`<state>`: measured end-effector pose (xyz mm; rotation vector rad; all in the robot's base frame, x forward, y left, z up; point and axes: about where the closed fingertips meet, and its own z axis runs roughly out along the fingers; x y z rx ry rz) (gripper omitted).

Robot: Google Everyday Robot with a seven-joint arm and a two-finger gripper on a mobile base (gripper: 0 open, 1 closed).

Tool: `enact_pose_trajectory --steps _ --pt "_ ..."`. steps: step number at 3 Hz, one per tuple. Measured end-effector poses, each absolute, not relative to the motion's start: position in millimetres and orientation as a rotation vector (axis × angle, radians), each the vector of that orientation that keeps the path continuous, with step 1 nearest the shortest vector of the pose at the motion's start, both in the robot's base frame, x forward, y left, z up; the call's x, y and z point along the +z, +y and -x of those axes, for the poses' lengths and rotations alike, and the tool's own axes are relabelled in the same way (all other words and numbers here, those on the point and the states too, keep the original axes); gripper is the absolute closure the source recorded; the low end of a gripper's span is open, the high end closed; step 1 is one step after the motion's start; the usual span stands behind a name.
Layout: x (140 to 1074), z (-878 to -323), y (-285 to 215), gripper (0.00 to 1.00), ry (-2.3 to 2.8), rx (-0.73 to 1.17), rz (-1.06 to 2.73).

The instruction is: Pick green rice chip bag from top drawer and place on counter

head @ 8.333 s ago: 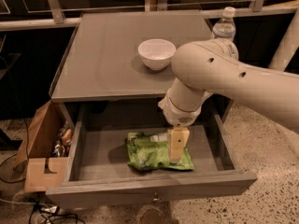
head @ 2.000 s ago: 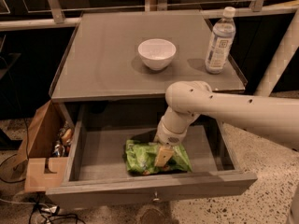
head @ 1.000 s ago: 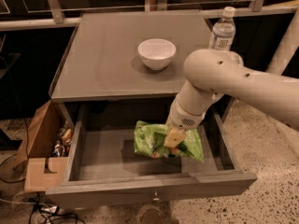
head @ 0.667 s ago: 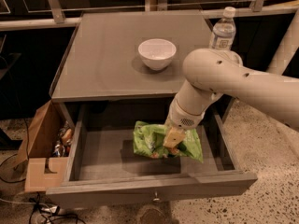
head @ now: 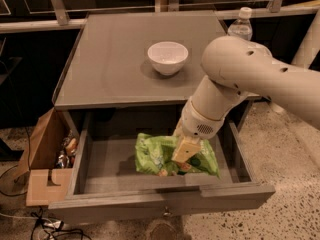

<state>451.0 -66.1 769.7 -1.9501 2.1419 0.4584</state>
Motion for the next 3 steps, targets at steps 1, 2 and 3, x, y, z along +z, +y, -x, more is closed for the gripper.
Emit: enact_pose_trajectory --steps 1,2,3 --pt "797.3 -430.8 -47.9 1.0 2.024 0.481 1.99" --pt "796.2 -433.5 -45.9 1.0 2.024 0.493 1.987" --pt "821.4 -442.5 -30.2 1.0 1.946 0.498 2.004"
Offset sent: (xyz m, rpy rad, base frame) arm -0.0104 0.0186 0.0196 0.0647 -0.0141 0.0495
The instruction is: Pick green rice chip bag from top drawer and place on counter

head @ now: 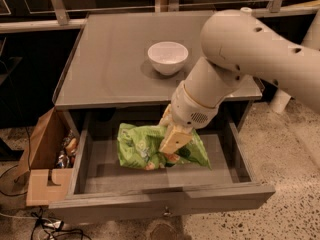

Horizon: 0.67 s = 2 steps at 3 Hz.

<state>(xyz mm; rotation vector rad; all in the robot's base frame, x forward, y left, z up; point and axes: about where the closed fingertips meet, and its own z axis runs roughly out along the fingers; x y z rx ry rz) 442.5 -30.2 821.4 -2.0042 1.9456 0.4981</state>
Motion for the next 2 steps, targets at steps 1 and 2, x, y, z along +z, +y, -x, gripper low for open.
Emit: enact_pose_trajectory --steps 1,2 --pt "856.5 -447.8 -10.5 1.0 1.875 0.501 2.036" --pt "886.4 -446.0 11.2 1.0 1.786 0.517 2.082"
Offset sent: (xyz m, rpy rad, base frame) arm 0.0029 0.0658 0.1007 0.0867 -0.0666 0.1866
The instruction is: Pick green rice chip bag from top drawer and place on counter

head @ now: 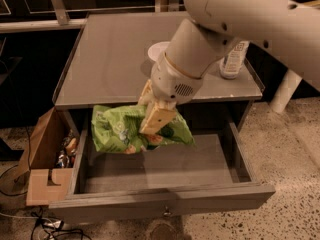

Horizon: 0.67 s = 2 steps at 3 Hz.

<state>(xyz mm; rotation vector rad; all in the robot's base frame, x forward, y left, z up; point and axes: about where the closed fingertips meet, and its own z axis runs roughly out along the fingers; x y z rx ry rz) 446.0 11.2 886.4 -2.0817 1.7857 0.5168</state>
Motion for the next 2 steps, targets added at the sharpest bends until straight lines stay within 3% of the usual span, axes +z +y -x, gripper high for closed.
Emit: enact_pose_trajectory --steps 2 --pt "895.5 -459.0 31.3 1.0 1.761 0.493 2.078"
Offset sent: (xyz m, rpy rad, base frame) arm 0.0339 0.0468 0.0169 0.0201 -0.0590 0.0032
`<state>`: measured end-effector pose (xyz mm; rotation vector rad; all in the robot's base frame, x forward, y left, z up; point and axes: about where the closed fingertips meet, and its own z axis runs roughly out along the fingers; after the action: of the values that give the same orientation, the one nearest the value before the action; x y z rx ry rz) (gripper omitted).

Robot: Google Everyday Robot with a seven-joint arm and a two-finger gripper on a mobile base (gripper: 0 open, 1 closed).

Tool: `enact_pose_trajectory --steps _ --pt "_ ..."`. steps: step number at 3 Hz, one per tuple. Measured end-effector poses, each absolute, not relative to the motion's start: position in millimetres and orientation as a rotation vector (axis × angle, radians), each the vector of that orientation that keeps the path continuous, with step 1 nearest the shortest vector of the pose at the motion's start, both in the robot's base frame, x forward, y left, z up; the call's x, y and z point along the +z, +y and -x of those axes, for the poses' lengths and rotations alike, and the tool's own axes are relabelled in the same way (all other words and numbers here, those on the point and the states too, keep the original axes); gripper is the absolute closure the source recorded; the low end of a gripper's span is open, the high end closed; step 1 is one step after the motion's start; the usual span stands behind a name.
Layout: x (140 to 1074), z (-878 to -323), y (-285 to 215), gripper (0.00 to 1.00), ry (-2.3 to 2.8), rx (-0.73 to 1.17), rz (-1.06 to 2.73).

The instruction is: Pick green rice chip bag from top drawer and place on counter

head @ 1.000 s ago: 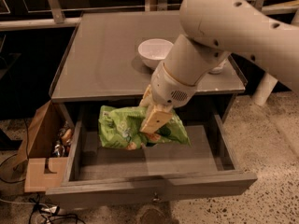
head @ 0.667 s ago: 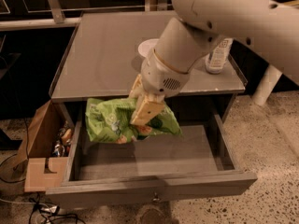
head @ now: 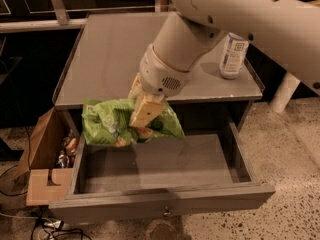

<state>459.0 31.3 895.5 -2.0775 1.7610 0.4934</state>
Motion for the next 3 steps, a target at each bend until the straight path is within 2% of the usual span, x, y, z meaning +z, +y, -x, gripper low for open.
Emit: enact_pose_trajectory --steps 1,2,3 --pt "905.2 -491.9 76.2 1.0 1.714 0.486 2.104" --pt "906.1 -492.2 77.8 1.0 1.709 0.487 2.105" --pt "898.1 -506.7 85.4 1.0 1.649 0.582 2.095"
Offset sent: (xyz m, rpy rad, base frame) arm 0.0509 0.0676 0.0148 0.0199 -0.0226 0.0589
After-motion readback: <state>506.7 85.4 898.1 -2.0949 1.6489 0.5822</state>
